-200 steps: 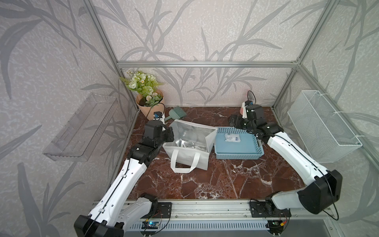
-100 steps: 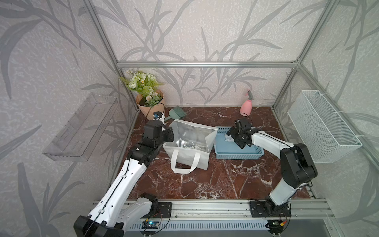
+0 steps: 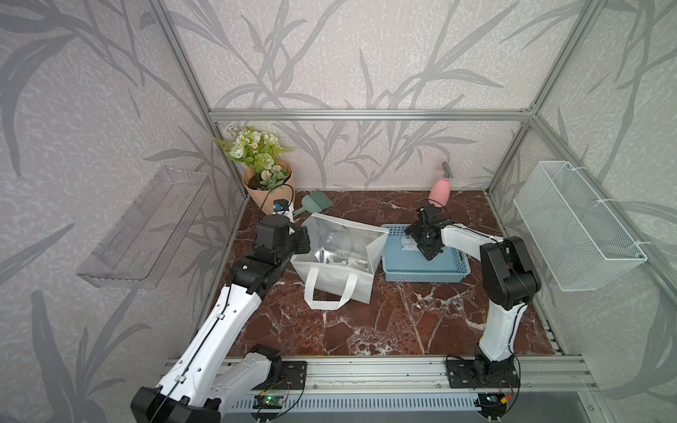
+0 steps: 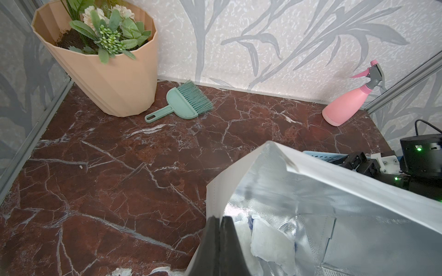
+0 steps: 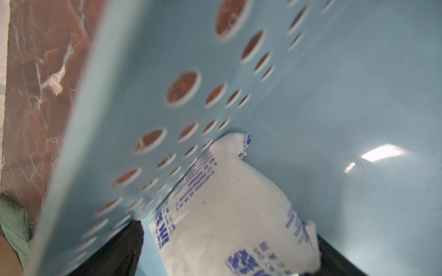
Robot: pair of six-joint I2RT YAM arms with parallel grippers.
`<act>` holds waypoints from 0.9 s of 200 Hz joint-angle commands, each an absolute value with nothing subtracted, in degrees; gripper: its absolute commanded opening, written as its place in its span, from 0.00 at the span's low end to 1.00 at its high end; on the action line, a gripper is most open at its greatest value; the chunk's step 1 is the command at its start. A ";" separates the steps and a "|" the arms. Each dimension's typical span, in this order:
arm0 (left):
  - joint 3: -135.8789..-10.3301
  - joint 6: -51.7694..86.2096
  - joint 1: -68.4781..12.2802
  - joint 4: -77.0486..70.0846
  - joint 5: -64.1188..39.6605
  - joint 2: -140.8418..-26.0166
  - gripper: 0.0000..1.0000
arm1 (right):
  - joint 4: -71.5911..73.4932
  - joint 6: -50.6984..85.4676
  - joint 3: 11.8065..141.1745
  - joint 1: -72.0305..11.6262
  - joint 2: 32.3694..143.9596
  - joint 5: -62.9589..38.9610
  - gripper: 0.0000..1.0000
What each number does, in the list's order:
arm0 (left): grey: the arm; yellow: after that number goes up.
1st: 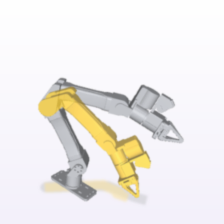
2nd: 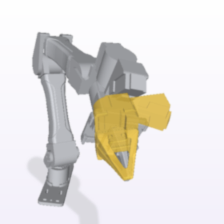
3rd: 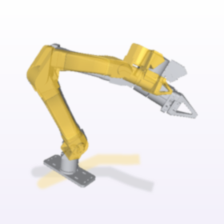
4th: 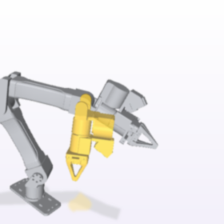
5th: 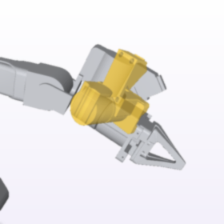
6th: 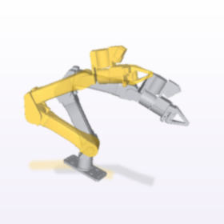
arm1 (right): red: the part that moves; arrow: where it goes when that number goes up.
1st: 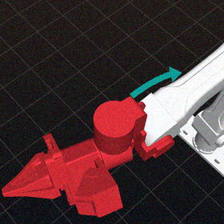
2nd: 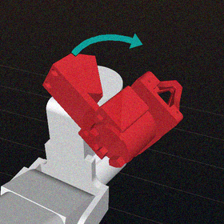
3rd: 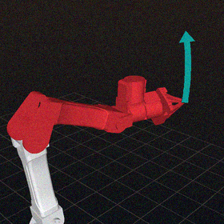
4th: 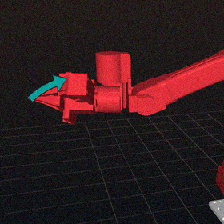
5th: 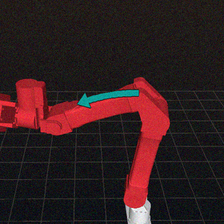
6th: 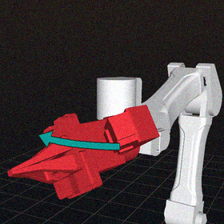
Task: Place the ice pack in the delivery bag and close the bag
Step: Adjust the ice pack in the bin.
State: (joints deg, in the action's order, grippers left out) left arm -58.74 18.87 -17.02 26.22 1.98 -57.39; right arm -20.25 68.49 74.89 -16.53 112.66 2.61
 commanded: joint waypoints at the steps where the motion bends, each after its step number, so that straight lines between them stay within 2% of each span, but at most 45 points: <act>1: -59.15 17.80 -16.70 24.31 3.51 -56.74 0.00 | -26.80 64.63 79.30 -16.52 117.30 2.37 0.96; 27: -59.00 17.66 -16.70 24.17 3.69 -56.61 0.00 | -29.71 59.56 78.88 -16.77 117.09 2.81 0.84; 70: -58.80 17.58 -16.70 23.78 3.70 -56.82 0.00 | -31.99 51.38 72.85 -16.75 110.04 7.44 0.80; 99: -58.76 17.67 -16.70 23.57 3.21 -57.13 0.00 | -32.89 44.51 70.56 -16.66 105.65 10.40 0.79; 115: -58.54 17.66 -16.62 23.33 3.16 -57.13 0.00 | -32.90 40.65 71.47 -16.52 106.35 8.03 0.81; 138: -58.55 17.67 -16.67 23.20 2.65 -57.31 0.00 | -34.28 42.63 74.06 -16.81 109.66 4.25 0.86; 180: -58.12 17.56 -16.61 23.98 2.94 -56.18 0.00 | -32.15 47.17 74.93 -18.46 112.98 3.99 0.91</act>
State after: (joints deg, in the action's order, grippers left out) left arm -58.74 18.41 -16.97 26.11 2.09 -57.43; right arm -31.42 45.50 73.47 -17.37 110.10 5.30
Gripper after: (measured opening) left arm 0.044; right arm 0.906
